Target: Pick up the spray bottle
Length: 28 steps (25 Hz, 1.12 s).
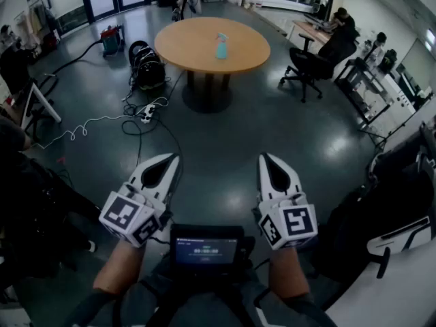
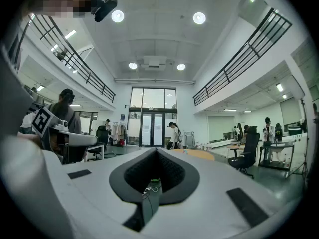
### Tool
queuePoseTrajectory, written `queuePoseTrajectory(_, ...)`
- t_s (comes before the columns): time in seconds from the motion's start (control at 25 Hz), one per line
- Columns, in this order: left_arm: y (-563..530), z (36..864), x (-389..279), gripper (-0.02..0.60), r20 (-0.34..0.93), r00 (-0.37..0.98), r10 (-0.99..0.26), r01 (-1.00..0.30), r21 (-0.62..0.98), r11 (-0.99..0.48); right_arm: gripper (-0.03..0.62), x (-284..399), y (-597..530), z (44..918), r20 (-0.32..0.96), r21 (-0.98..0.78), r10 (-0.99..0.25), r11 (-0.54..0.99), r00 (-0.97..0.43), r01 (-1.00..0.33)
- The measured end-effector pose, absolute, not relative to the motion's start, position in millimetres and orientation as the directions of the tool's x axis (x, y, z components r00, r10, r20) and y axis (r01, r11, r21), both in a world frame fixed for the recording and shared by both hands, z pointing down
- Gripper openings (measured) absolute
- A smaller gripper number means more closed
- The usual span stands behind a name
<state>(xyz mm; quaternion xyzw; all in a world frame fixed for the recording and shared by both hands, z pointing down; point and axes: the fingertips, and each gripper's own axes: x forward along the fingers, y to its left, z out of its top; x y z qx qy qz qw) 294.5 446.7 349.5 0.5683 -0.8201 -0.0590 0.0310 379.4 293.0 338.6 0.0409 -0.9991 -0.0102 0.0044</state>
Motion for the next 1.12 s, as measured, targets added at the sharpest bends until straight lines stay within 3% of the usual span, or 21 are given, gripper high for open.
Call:
queuePoseTrajectory(0.56, 449.1, 355.0, 291.9, 0.002, -0.02, -0.344, -0.939, -0.931, 0.137, 0.338, 0.011, 374.1, 300.4, 342.6, 0.021, -0.005, -0.076, 0.997, -0.997, -0.076)
queuePoseTrajectory(1.12, 469.3, 368.3, 266.5, 0.002, -0.014, -0.282, -0.959, -0.951, 0.141, 0.277, 0.011, 355.1, 323.5, 340.8, 0.018, 0.04, -0.168, 0.985, -0.986, -0.167)
